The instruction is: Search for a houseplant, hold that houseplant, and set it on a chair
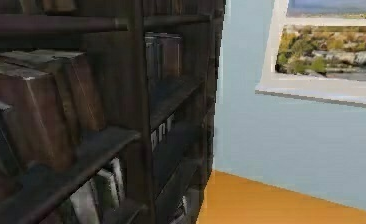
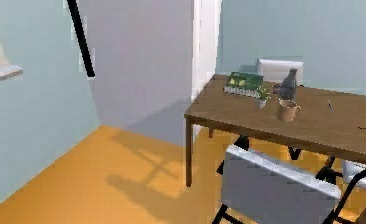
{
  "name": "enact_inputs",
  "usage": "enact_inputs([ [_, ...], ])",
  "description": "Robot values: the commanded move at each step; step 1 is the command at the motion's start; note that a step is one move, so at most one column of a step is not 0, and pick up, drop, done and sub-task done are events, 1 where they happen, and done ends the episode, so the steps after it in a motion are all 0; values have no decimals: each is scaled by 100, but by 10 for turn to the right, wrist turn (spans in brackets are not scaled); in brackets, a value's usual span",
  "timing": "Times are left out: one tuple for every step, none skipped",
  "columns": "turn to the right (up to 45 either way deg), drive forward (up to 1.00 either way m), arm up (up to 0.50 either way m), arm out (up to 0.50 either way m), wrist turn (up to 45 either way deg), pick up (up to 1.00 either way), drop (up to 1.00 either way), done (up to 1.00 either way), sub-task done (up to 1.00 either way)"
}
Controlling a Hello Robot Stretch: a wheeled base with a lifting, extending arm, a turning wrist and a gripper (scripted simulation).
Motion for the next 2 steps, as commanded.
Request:
enact_inputs([
  [450,0,0,0,0,0,0,0,0],
  [300,0,0,0,0,0,0,0,0],
])
